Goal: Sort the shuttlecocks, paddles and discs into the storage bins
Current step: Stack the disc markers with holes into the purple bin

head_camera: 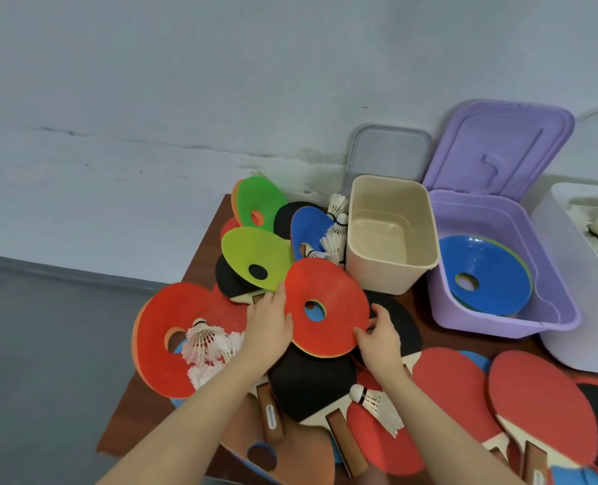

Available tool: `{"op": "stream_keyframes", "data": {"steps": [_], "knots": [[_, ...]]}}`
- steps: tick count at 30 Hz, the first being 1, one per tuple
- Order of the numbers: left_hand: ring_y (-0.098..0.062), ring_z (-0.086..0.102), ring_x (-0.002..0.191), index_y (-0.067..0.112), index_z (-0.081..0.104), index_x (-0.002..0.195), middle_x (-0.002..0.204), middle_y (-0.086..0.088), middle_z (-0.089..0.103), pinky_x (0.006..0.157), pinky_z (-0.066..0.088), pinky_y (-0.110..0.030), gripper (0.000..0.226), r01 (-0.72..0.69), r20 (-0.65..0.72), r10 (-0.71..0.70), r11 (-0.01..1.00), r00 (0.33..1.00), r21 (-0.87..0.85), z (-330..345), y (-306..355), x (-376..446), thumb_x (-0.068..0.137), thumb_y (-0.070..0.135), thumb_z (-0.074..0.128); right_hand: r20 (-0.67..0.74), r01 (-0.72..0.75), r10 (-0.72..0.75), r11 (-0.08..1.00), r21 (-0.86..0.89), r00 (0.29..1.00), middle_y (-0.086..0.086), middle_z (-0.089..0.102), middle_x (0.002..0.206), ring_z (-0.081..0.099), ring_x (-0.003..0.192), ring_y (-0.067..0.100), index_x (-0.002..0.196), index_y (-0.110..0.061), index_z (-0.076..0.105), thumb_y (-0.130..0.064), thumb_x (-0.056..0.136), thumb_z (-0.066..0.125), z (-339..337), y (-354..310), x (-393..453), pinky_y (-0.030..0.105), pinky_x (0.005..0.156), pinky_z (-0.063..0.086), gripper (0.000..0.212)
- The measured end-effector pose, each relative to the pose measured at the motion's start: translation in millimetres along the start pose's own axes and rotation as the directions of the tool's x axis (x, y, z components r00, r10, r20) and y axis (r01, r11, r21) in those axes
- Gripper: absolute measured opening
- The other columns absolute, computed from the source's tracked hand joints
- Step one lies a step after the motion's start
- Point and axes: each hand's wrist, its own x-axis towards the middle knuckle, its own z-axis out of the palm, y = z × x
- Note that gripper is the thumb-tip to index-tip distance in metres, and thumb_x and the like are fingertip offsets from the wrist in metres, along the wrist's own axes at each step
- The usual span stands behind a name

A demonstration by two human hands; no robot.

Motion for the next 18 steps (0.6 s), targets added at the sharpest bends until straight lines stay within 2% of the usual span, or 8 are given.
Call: {"op": "stream_keyframes", "data": {"steps": [2,4,8,10,11,13,16,18], "knots": [[-0.022,0.05,0.102,0.015,0.024,0.147,0.104,0.001,0.05,0.092,0.039,-0.038,0.06,-0.047,-0.05,0.04,0.987,0.998,-0.154,-2,0,-5,0.092,0.01,0.046,-0.033,-0.013,0.018,0.989,0.15,0.999,0.0,0.056,0.084,0.057,0.077,0.011,0.137,-0.011,0.037,-0.006,0.086,0.057,-2,-3,-4,0.026,0.071,0.046,0.055],[-0.019,0.051,0.101,0.019,0.029,0.146,0.107,0.001,0.053,0.092,0.042,-0.038,0.058,-0.089,-0.105,0.064,0.961,0.992,-0.261,-2,-2,-11,0.092,0.008,0.046,-0.056,0.0,0.012,0.979,0.204,0.998,0.0,0.055,0.081,0.055,0.071,0.008,0.135,-0.012,0.041,-0.004,0.085,0.056,-7,-5,-8,0.018,0.061,0.04,0.052],[-0.014,0.052,0.095,0.028,0.033,0.143,0.103,0.001,0.055,0.086,0.043,-0.025,0.057,-0.127,-0.171,0.066,0.92,0.983,-0.372,-5,2,-21,0.093,0.005,0.045,-0.055,-0.021,0.035,0.972,0.235,0.998,0.001,0.059,0.092,0.058,0.079,0.012,0.135,-0.012,0.042,-0.008,0.085,0.056,-11,-1,-10,0.023,0.068,0.045,0.052],[-0.01,0.051,0.097,0.024,0.035,0.142,0.106,0.004,0.054,0.087,0.042,-0.022,0.053,-0.118,-0.182,0.046,0.906,0.982,-0.407,-9,6,-23,0.094,0.005,0.045,-0.07,-0.026,0.045,0.968,0.249,0.997,0.005,0.061,0.106,0.059,0.091,0.018,0.134,-0.013,0.042,-0.01,0.086,0.056,-11,0,-12,0.032,0.079,0.047,0.05],[-0.009,0.051,0.099,0.022,0.036,0.142,0.107,0.005,0.054,0.088,0.041,-0.021,0.051,-0.116,-0.18,0.044,0.903,0.983,-0.414,-11,6,-24,0.094,0.005,0.044,-0.083,-0.017,0.04,0.965,0.263,0.996,0.005,0.06,0.108,0.058,0.093,0.018,0.133,-0.013,0.044,-0.008,0.087,0.055,-11,0,-13,0.032,0.079,0.047,0.048],[-0.005,0.051,0.099,0.023,0.038,0.141,0.107,0.006,0.055,0.086,0.039,-0.016,0.05,-0.122,-0.184,0.048,0.901,0.982,-0.415,-15,5,-23,0.095,0.006,0.044,-0.11,0.022,0.011,0.953,0.302,0.994,0.001,0.061,0.098,0.057,0.083,0.014,0.128,-0.015,0.049,-0.005,0.088,0.053,-11,-1,-16,0.026,0.071,0.046,0.042],[0.007,0.049,0.09,0.024,0.043,0.138,0.1,0.007,0.054,0.079,0.035,-0.006,0.046,-0.151,-0.255,0.052,0.91,0.966,-0.386,-21,2,-21,0.095,0.008,0.045,-0.128,0.099,-0.057,0.933,0.345,0.99,-0.001,0.061,0.082,0.057,0.071,0.012,0.119,-0.02,0.056,-0.004,0.088,0.052,-11,-7,-23,0.028,0.068,0.048,0.035],[0.003,0.05,0.087,0.023,0.044,0.138,0.099,0.004,0.055,0.081,0.039,-0.016,0.042,-0.164,-0.287,0.063,0.924,0.956,-0.345,-27,1,-16,0.097,0.012,0.044,-0.118,0.123,-0.085,0.919,0.374,0.989,0.0,0.061,0.078,0.055,0.067,0.011,0.115,-0.025,0.057,-0.004,0.088,0.053,-10,-14,-24,0.026,0.066,0.048,0.034]]}}
